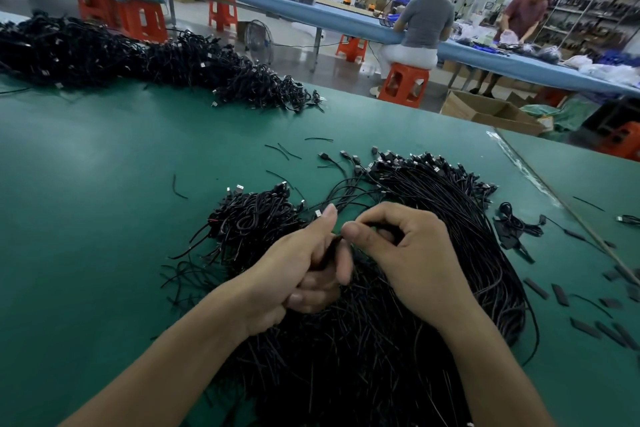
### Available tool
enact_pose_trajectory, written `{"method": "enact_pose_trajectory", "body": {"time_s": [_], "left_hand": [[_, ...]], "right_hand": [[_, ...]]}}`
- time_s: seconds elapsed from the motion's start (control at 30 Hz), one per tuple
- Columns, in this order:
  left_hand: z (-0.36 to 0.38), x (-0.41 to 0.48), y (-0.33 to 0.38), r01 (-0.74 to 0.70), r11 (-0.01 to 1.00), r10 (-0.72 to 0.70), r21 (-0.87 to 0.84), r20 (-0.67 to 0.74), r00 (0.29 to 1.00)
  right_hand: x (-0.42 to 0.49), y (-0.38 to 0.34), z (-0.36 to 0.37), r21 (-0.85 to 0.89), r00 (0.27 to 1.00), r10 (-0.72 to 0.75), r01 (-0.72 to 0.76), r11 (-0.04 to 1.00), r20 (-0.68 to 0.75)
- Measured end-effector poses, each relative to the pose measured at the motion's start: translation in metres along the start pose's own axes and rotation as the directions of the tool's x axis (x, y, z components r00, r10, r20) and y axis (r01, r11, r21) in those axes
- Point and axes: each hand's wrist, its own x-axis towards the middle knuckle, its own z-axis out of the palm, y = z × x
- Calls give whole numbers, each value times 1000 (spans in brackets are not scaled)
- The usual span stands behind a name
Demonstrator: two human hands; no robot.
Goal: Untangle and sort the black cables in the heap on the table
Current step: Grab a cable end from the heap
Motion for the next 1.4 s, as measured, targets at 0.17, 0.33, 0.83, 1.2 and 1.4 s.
{"method": "enact_pose_trajectory", "body": {"time_s": [0.17, 0.33, 0.83, 1.2, 1.4], "left_hand": [[-6, -1, 9, -75, 918, 119, -390, 90, 989], [-8, 8, 9, -344, 780, 248, -523, -247, 937], [-3, 0, -3, 58, 989, -39, 135, -136, 990], [-11, 8, 14, -357, 765, 225, -536, -298, 928], [-12, 14, -10, -393, 847, 518, 359, -383, 765]], "right_hand": [[-7, 5, 10, 0, 975, 88, -90, 996, 204], [-16, -1, 13, -171, 897, 123, -54, 984, 425], [-4, -1, 4, 50, 994, -24, 18, 999, 104], [-20, -3, 22, -114, 915, 92, -50, 992, 393], [-20, -12, 10, -248, 911, 32, 78, 966, 411]]}}
